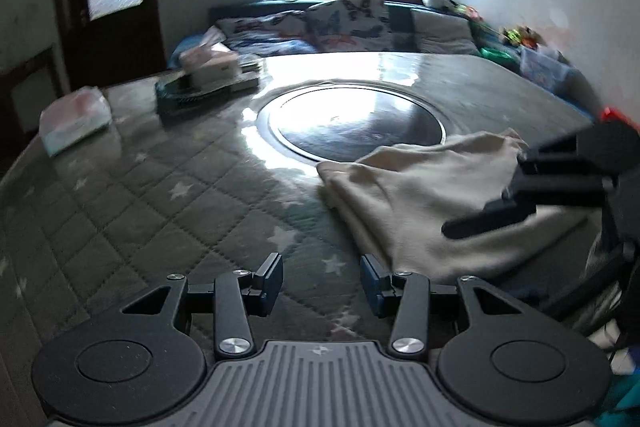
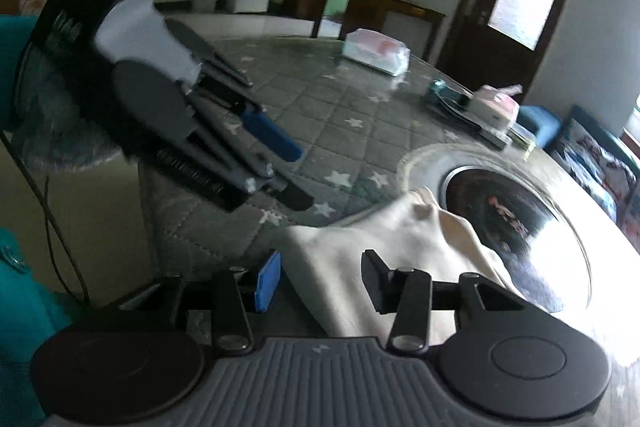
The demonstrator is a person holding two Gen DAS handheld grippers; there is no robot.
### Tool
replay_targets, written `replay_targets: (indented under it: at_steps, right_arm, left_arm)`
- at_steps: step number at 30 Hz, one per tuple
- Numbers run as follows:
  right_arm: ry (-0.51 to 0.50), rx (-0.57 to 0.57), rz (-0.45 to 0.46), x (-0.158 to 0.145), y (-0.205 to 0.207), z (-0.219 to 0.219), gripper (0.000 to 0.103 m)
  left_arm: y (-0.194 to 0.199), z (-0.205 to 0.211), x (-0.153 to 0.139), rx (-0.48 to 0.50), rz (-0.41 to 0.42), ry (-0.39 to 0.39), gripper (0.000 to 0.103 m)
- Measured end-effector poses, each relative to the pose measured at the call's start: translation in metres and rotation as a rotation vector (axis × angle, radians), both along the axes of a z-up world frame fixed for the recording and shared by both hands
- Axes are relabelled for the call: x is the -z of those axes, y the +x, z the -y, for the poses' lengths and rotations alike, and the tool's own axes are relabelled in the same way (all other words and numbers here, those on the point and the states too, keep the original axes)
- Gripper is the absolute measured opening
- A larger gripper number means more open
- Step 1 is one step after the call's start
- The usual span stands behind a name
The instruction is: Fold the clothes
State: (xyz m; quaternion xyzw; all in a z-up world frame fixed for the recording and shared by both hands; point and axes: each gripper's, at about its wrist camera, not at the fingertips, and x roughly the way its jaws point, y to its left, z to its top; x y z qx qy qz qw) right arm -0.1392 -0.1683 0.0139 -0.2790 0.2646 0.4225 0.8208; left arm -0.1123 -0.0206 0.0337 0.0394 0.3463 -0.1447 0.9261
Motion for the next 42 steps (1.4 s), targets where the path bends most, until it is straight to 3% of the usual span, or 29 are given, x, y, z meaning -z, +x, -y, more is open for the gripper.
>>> replay_targets:
  at_steps: [6, 9, 10, 12, 16, 25, 31, 33, 38, 42]
  right_arm:
    - [-0.059, -0.035, 0.037, 0.012, -0.001, -0.022, 0.05]
    - [-0.064, -0.02, 0.035, 0.016, 0.001, -0.024, 0.048]
    - [-0.06, -0.014, 0.034, 0.016, 0.002, -0.023, 0.043]
    - [-0.053, -0.001, 0.033, 0.016, 0.003, -0.022, 0.033]
    - [0.027, 0.053, -0.021, 0.007, 0.015, -0.011, 0.017]
    - [0.199, 0.13, -0.11, -0.019, 0.029, 0.02, 0.013]
    - [0.249, 0.14, -0.123, -0.026, 0.029, 0.033, 0.012]
    - [0.255, 0.136, -0.126, -0.026, 0.027, 0.035, 0.012]
    - [0.268, 0.126, -0.136, -0.024, 0.023, 0.036, 0.012]
    - [0.265, 0.124, -0.138, -0.022, 0.021, 0.038, 0.012]
  left_arm:
    - [0.015, -0.007, -0.001, -0.062, -0.05, -0.127, 0.054]
    - [0.023, -0.009, 0.0, -0.096, -0.083, -0.198, 0.062]
    - [0.026, -0.009, 0.001, -0.105, -0.095, -0.217, 0.067]
    - [0.03, -0.007, 0.001, -0.109, -0.106, -0.244, 0.068]
    - [0.039, -0.007, 0.002, -0.132, -0.138, -0.308, 0.068]
    - [0.07, -0.018, 0.013, -0.23, -0.307, -0.561, 0.067]
    - [0.082, -0.008, 0.014, -0.226, -0.339, -0.599, 0.066]
    - [0.085, -0.005, 0.014, -0.217, -0.35, -0.606, 0.058]
    - [0.09, 0.0, 0.023, -0.219, -0.382, -0.626, 0.026]
    - [0.088, -0.004, 0.026, -0.23, -0.378, -0.646, 0.022]
